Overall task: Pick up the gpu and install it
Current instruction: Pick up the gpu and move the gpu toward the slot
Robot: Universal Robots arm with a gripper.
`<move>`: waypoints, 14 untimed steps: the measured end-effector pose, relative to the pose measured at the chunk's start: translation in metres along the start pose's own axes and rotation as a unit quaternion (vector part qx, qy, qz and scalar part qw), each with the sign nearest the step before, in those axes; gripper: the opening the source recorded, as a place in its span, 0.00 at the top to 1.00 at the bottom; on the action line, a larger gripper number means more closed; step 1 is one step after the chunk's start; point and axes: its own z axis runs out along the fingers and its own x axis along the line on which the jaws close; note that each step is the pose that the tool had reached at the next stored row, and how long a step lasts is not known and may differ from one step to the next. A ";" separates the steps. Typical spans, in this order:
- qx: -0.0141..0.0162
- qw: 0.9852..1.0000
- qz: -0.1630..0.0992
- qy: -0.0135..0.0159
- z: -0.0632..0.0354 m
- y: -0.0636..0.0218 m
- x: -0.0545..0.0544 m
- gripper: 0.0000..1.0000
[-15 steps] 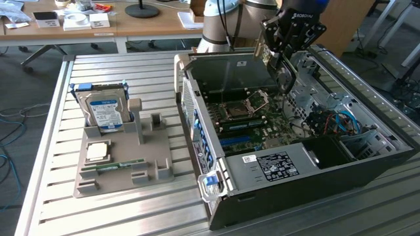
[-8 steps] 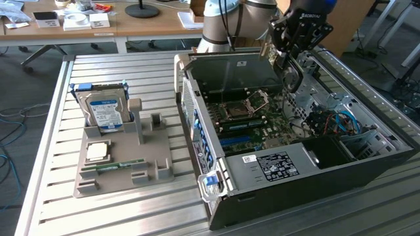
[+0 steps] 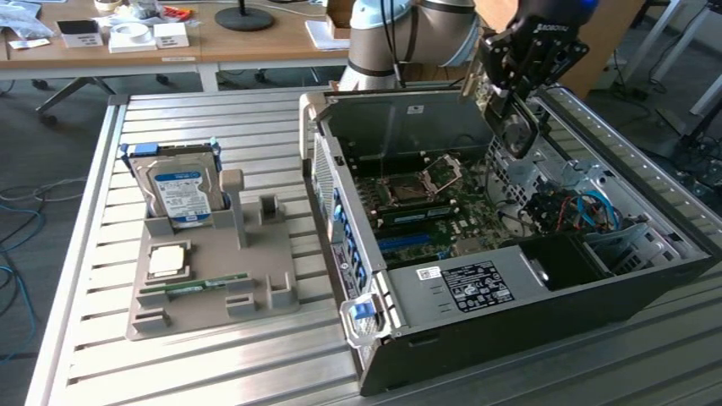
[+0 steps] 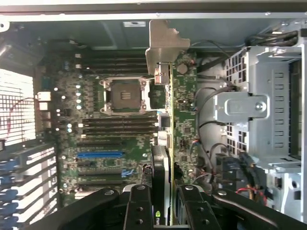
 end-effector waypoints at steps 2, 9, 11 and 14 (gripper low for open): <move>0.000 1.000 0.000 0.000 0.0001 0.0003 -0.006 0.73; 0.000 1.000 0.000 0.000 0.0006 0.0013 -0.026 0.73; 0.000 1.000 0.000 0.000 0.0006 0.0015 -0.029 0.73; 0.000 1.000 0.000 0.000 0.0007 0.0017 -0.035 0.73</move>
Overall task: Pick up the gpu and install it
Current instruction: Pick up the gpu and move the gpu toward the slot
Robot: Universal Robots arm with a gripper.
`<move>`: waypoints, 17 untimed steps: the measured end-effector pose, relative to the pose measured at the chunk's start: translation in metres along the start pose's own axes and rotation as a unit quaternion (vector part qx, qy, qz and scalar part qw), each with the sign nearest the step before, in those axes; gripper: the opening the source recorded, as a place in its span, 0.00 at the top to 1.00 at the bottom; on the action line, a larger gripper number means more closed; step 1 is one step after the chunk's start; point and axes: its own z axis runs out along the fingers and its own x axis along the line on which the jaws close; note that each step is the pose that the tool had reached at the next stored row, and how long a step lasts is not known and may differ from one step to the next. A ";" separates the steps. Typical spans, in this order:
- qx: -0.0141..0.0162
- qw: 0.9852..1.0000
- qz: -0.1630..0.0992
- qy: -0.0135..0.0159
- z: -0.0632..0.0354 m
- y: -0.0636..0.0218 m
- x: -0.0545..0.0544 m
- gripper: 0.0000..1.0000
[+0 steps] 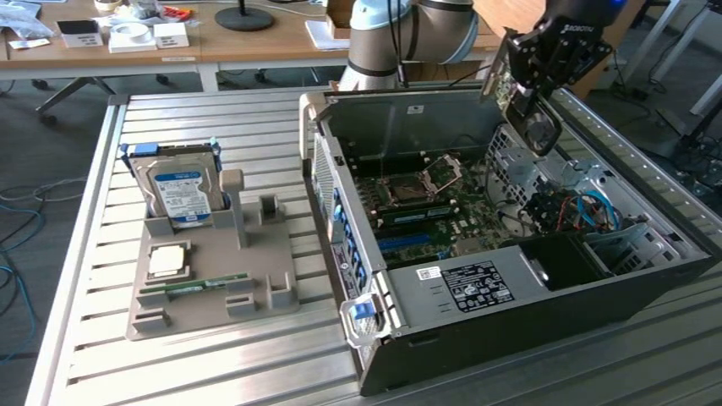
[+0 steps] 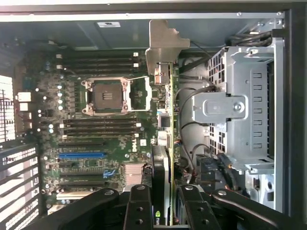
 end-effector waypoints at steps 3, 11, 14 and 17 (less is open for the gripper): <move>0.000 1.000 0.000 0.000 0.0000 0.0003 -0.004 0.73; 0.000 1.000 0.000 0.000 -0.0001 -0.0014 -0.004 0.73; 0.000 1.000 0.000 0.000 -0.0001 -0.0028 -0.004 0.73; 0.000 1.000 0.000 0.000 -0.0001 -0.0033 -0.004 0.73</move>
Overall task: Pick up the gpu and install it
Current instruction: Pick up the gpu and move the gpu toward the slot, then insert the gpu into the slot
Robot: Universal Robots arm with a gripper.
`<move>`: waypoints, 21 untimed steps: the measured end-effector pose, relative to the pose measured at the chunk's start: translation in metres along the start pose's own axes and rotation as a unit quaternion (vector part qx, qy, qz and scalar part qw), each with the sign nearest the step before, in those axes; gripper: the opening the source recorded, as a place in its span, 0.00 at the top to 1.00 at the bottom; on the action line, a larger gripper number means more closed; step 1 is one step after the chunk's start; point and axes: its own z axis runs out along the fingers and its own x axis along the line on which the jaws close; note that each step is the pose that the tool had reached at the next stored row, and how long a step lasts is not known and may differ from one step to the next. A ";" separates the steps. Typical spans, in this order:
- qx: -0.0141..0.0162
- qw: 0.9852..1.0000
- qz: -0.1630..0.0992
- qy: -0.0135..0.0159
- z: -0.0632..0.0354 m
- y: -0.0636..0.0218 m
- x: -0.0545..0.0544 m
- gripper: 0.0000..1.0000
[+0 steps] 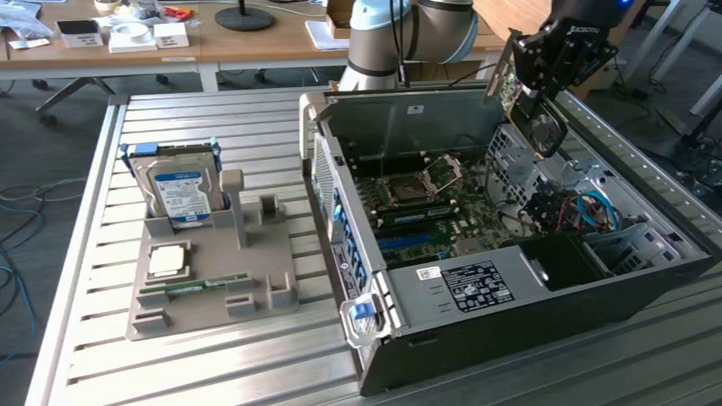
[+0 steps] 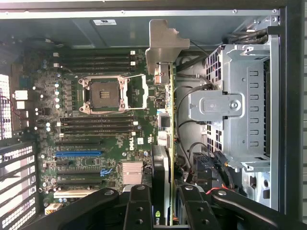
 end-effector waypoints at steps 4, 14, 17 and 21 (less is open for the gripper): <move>0.000 1.000 0.000 0.000 0.0000 -0.0005 0.000 0.73; 0.000 1.000 0.000 0.000 0.0000 -0.0011 0.000 0.73; 0.000 1.000 0.000 0.000 0.0000 -0.0011 0.000 0.73; 0.000 1.000 -0.002 0.000 0.0000 -0.0011 0.000 0.73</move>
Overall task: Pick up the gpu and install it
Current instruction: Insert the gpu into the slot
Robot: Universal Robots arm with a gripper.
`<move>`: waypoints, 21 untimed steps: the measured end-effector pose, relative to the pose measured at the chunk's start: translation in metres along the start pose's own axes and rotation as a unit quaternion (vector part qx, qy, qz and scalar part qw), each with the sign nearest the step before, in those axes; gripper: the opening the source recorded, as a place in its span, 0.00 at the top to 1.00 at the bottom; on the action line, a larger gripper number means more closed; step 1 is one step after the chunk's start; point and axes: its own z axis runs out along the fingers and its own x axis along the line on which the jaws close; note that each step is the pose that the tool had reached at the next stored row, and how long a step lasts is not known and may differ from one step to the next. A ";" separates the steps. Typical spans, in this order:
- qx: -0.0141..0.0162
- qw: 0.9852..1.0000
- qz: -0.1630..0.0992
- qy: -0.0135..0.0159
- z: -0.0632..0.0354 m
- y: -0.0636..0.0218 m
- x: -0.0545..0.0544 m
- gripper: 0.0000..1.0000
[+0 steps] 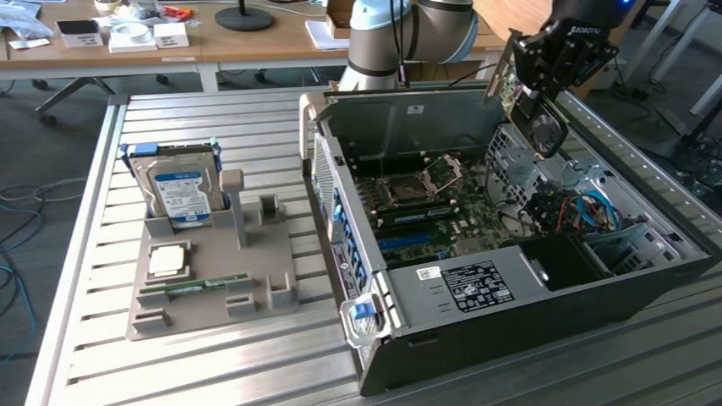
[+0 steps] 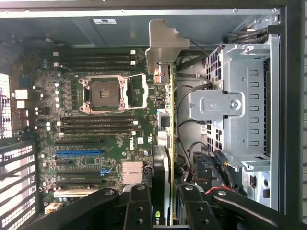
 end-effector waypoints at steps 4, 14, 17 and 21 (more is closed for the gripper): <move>0.000 1.000 -0.012 0.001 0.0000 0.0000 0.000 0.73; 0.000 0.997 -0.078 0.003 0.0000 0.0000 0.000 0.73; -0.001 0.995 -0.097 0.004 0.0000 0.0000 0.000 0.73; -0.001 0.992 -0.124 0.006 0.0000 0.0000 0.000 0.73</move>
